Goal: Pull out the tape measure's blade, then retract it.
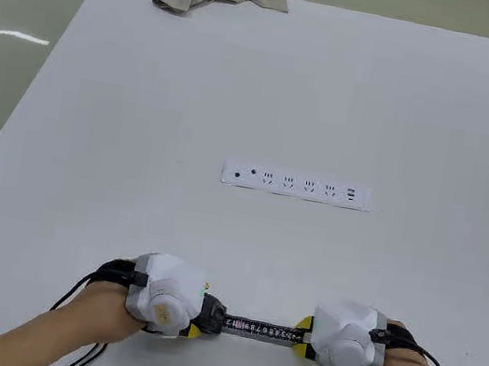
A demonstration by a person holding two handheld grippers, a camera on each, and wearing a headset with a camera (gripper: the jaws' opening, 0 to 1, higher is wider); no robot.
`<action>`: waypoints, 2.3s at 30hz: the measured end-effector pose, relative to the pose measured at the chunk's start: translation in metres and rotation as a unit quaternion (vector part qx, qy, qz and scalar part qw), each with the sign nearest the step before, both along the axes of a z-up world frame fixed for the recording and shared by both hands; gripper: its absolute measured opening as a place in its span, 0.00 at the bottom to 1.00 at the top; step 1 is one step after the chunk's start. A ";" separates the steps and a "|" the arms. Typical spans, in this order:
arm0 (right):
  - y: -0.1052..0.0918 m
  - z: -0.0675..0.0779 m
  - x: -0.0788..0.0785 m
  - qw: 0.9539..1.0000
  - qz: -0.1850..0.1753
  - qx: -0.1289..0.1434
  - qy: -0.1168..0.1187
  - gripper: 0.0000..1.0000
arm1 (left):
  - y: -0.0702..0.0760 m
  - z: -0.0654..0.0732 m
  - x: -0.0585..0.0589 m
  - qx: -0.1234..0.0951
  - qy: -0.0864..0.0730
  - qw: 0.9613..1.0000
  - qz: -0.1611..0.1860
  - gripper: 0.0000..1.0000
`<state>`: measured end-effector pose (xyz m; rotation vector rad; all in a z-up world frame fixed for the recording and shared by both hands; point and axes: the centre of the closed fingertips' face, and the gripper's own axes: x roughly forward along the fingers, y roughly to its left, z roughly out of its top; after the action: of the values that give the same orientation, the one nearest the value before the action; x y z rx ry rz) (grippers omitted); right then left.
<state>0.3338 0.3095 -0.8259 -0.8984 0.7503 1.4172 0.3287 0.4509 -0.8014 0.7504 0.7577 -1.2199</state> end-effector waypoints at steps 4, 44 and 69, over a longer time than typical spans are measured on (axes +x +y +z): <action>-0.011 0.000 0.001 1.000 -0.006 -0.001 0.001 0.12 | 0.000 0.001 0.000 0.000 0.001 1.000 0.000 0.36; -0.068 0.001 0.005 0.999 -0.034 -0.018 0.004 0.11 | 0.000 0.000 0.000 0.001 0.000 1.000 -0.002 0.36; -0.104 0.002 0.009 0.998 -0.059 -0.026 0.002 0.11 | 0.000 0.000 -0.001 0.004 -0.002 1.000 -0.003 0.36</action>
<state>0.3429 0.2055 -0.8236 -0.8779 0.8335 1.3012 0.3278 0.4505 -0.8011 0.7612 0.7580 -1.2214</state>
